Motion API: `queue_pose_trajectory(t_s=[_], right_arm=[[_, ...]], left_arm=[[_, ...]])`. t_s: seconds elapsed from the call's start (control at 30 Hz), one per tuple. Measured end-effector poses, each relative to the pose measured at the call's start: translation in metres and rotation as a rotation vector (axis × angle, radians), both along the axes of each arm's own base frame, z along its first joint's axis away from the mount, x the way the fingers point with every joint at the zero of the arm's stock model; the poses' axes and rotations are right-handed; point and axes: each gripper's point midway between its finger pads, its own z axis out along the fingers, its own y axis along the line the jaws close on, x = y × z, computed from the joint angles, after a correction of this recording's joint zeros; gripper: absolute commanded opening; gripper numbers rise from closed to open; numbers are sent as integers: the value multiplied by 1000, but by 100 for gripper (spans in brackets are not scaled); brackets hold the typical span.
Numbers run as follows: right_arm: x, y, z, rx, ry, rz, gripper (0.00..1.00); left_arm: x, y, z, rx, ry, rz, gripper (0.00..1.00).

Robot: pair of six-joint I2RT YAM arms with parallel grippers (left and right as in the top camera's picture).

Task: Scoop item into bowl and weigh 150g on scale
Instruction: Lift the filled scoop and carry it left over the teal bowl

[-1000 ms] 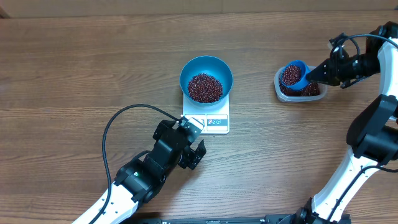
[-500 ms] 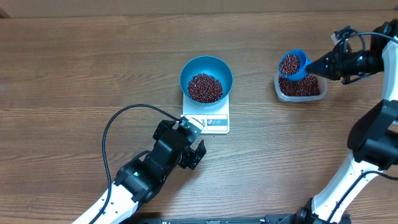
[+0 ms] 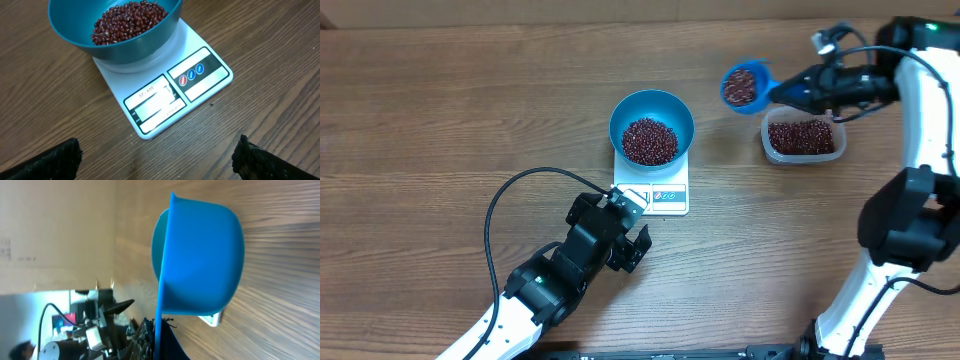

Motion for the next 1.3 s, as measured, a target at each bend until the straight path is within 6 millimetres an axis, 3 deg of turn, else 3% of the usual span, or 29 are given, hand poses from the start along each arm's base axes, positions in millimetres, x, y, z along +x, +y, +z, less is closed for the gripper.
queue_pose_trajectory(t_s=[0.2, 0.53, 1.3], right_arm=[[3, 62, -1, -7, -23, 101, 4], [6, 120, -30, -215, 55, 104, 4], [-11, 154, -59, -591, 73, 50, 4]], left_arm=[[0, 0, 0, 0, 0, 0, 99], [0, 0, 0, 0, 0, 1, 100], [0, 0, 0, 0, 0, 0, 100]])
